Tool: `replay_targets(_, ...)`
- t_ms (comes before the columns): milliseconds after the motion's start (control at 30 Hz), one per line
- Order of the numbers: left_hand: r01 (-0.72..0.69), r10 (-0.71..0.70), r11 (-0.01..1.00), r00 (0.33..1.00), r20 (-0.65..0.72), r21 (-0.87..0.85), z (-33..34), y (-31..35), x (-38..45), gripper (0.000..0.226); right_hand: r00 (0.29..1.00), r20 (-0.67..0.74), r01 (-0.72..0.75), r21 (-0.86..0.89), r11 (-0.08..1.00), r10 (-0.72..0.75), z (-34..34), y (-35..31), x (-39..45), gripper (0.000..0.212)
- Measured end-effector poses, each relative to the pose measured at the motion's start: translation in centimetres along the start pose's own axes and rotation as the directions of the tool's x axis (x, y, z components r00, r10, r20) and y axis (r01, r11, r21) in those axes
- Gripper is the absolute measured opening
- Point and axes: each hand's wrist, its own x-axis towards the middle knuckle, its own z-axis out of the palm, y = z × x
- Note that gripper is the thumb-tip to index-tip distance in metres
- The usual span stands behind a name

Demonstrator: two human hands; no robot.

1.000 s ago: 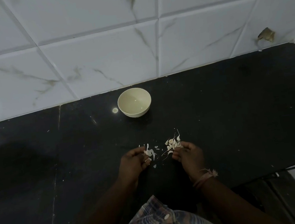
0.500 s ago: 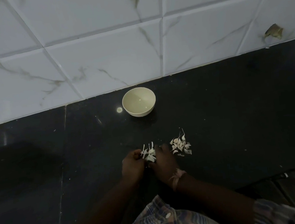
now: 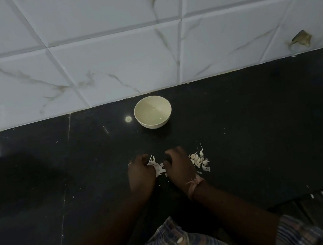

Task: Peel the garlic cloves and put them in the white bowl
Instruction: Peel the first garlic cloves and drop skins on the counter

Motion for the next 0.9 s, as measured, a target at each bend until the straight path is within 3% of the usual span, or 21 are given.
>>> replay_targets(133, -0.110, 0.108, 0.993, 0.992, 0.059, 0.034, 1.8, 0.9, -1.1, 0.043, 0.994, 0.094, 0.072, -0.139, 0.988, -0.059, 0.5, 1.4, -0.2, 0.036)
replay_targets(267, -0.118, 0.120, 0.989, 0.993, -0.016, 0.086, 1.7, 0.5, -0.5, 0.042, 0.977, 0.210, 0.109, -0.339, 0.935, -0.038, 4.4, 0.7, -1.6, 0.072)
replay_targets(333, -0.078, 0.083, 0.992, 0.995, -0.053, 0.097, 1.2, -0.7, 0.4, 0.042, 0.959, 0.265, 0.179, -0.299, 0.937, -0.099, 5.0, -0.2, -3.0, 0.080)
replay_targets(400, -0.038, 0.047, 0.992, 0.996, -0.079, 0.118, 0.8, -2.2, 1.2, 0.041, 0.958, 0.225, 0.236, -0.256, 0.937, -0.180, 4.8, -0.8, -4.3, 0.079)
replay_targets(500, -0.027, 0.035, 0.991, 0.998, -0.051, 0.133, 0.7, -3.1, 1.3, 0.042, 0.989, 0.117, 0.117, -0.250, 0.961, -0.090, 4.7, 0.0, -4.7, 0.079)
replay_targets(600, -0.129, 0.124, 0.979, 0.991, 0.042, 0.159, 0.8, -2.3, 0.1, 0.048, 0.984, 0.178, 0.045, -0.312, 0.949, 0.012, 5.6, 0.3, -4.7, 0.091)
replay_targets(700, -0.304, 0.280, 0.930, 0.950, 0.139, 0.204, 0.6, -2.2, -0.3, 0.038, 0.983, 0.167, 0.127, -0.336, 0.933, -0.074, 7.3, -1.4, -4.5, 0.096)
replay_targets(767, -0.302, 0.282, 0.941, 0.950, 0.136, 0.155, -0.1, -2.4, -0.3, 0.026, 0.978, 0.196, 0.126, -0.314, 0.941, -0.066, 7.4, -2.1, -4.4, 0.098)
replay_targets(800, -0.284, 0.266, 0.948, 0.955, 0.132, 0.144, -0.4, -2.6, -0.3, 0.024, 0.968, 0.230, 0.159, -0.250, 0.955, -0.101, 6.9, -2.0, -4.4, 0.100)
replay_targets(833, -0.269, 0.252, 0.953, 0.960, 0.124, 0.142, -0.7, -2.8, -0.3, 0.024, 0.973, 0.180, 0.179, -0.187, 0.966, -0.145, 6.4, -1.7, -4.1, 0.095)
replay_targets(900, -0.216, 0.201, 0.967, 0.972, 0.118, 0.134, -1.1, -3.2, -0.1, 0.033, 0.955, 0.229, 0.197, -0.016, 0.980, -0.188, 4.0, -1.2, -4.0, 0.076)
